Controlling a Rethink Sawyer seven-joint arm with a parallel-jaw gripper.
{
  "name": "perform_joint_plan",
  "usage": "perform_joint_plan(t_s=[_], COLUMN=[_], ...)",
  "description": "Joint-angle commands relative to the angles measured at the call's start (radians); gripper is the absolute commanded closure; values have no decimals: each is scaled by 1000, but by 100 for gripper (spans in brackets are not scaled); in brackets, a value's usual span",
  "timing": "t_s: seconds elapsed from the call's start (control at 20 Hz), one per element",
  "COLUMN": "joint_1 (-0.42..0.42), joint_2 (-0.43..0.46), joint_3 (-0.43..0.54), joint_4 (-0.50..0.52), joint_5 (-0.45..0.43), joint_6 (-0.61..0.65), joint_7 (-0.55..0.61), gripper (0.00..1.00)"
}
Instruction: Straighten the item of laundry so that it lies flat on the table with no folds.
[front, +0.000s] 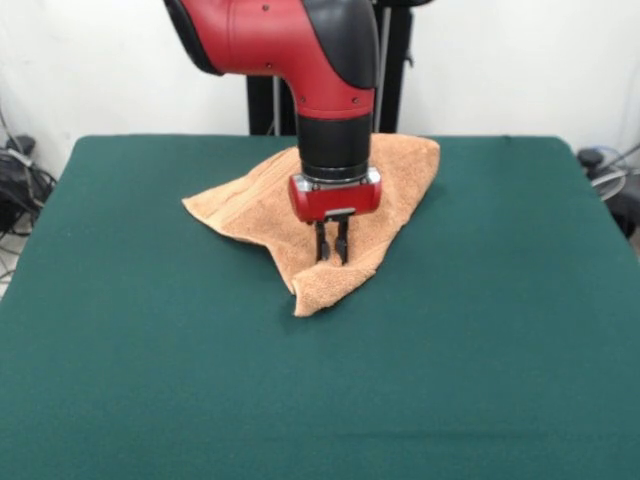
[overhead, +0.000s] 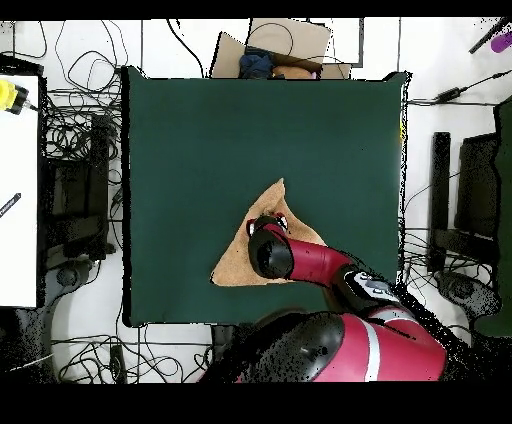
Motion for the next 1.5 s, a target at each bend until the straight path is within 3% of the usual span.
perform_joint_plan(t_s=[0.05,0.6,0.75,0.9,1.1,1.3,1.5], joint_1=[-2,-18,-35,-52,-17,-18,-33], joint_2=[259,212,102,-54,-262,-308,-247], joint_3=[-1,11,19,27,-1,12,34], joint_4=[-107,-79,-40,-43,-37,-83,-172], joint_5=[24,26,37,66,120,129,101], joint_6=[-43,-1,121,344,617,742,745], joint_7=[210,205,174,107,101,110,104], gripper=[100,100,100,100,100,100,100])
